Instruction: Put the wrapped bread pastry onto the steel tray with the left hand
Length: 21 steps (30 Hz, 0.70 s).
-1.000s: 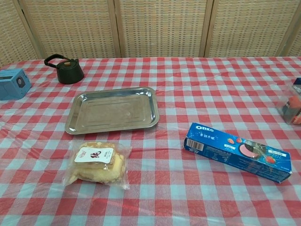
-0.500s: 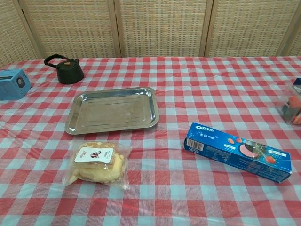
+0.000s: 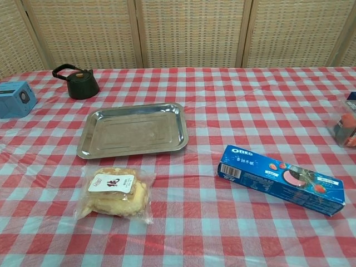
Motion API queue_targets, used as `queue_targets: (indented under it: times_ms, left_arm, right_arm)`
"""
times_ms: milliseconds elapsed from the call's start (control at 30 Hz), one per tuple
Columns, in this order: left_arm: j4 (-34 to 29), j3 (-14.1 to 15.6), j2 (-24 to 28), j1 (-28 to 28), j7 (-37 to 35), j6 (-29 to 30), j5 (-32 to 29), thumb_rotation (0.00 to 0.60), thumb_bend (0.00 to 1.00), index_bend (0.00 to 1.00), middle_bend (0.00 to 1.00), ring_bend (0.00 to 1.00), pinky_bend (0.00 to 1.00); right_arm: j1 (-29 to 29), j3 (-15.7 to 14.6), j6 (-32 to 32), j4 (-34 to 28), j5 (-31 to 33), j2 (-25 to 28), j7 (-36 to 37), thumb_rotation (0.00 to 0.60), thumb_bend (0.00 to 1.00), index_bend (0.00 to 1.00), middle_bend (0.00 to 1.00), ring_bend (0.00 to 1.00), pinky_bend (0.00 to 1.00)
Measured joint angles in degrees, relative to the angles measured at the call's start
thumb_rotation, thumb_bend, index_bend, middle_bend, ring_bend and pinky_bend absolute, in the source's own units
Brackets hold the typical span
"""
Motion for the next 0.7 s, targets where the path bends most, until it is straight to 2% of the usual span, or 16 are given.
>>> queue_targets:
  times_ms: [200,367,533,700]
  left_arm:
    - [0.16,1.15,-0.27,-0.91,0.41,-0.45,3.62,0.6,0.0,0.0,0.0,0.0,0.0]
    - [-1.03,2.13,0.81,-3.61,0.69,-4.06,6.37,0.6,0.0,0.0,0.0,0.0,0.0]
    - [-3.53,2.36,1.45,-8.0,1.69,-10.49,8.63,0.6,0.0,0.0,0.0,0.0,0.0]
    - [-6.3,2.22,1.0,-12.16,4.45,-18.25,8.15,0.6,0.0,0.0,0.0,0.0,0.0]
  right_arm:
    - [-0.16,-0.09,0.14,-0.04,0.14,-0.05,-0.12,0.6,0.05,0.0,0.0,0.0,0.0]
    - [-0.22,-0.02,0.27,-0.16,0.16,0.08,0.1,0.6,0.05,0.0,0.0,0.0,0.0]
    - [-0.28,0.14,0.41,-0.34,0.39,0.47,0.78,0.6,0.05,0.0,0.0,0.0,0.0]
    - [-0.31,0.26,0.46,-0.44,0.55,0.78,1.37,0.6,0.05,0.0,0.0,0.0,0.0]
